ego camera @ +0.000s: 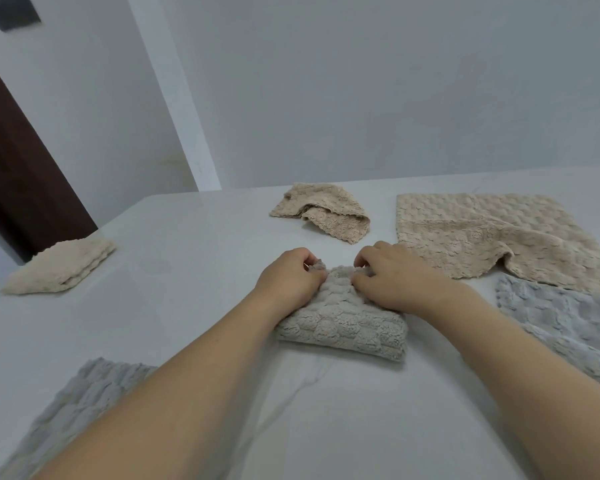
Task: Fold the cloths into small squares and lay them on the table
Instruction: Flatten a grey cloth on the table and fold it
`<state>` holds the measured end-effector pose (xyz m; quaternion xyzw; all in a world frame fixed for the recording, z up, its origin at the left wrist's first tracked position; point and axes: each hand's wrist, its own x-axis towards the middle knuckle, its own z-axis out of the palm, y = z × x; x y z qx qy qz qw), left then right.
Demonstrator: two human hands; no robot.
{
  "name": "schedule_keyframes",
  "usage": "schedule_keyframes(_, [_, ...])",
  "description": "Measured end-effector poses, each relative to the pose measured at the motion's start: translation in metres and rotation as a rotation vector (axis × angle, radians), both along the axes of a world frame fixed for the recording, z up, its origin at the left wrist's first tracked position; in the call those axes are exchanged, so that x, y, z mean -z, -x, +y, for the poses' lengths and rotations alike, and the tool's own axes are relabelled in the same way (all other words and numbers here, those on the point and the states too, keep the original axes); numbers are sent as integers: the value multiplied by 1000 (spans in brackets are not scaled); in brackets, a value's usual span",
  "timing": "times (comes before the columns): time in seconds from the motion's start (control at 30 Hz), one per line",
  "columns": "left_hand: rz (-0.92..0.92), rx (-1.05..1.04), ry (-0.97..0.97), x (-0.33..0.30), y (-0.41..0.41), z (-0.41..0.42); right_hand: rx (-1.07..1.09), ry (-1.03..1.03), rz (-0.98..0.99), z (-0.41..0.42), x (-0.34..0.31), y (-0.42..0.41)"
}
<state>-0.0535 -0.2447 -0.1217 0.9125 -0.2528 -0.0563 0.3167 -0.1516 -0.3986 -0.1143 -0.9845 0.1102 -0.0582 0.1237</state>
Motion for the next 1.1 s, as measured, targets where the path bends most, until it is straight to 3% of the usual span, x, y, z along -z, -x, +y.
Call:
schedule_keyframes(0.27, [259,-242,333,-14,32,32,0,87,-83,5,19,-5])
schedule_keyframes(0.37, [346,-232,404,-10,60,43,-15,104,-155,5,22,-6])
schedule_keyframes(0.57, [190,-214,439,-3,71,36,32,-2,-371,1,21,-4])
schedule_keyframes(0.73, [-115,-242,422,-3,72,37,67,-27,-384,-1,22,-5])
schedule_keyframes(0.8, [-109,-277,374,-2,71,34,74,-116,-319,-2,23,-7])
schedule_keyframes(0.9, [-15,-297,115,1,67,28,49,-252,-306,-5,24,-8])
schedule_keyframes(1.0, [-27,-297,-34,4,63,28,35,-267,-269,-6,23,-7])
schedule_keyframes(1.1, [-82,-326,-62,6,62,30,40,-236,-224,-7,19,-7])
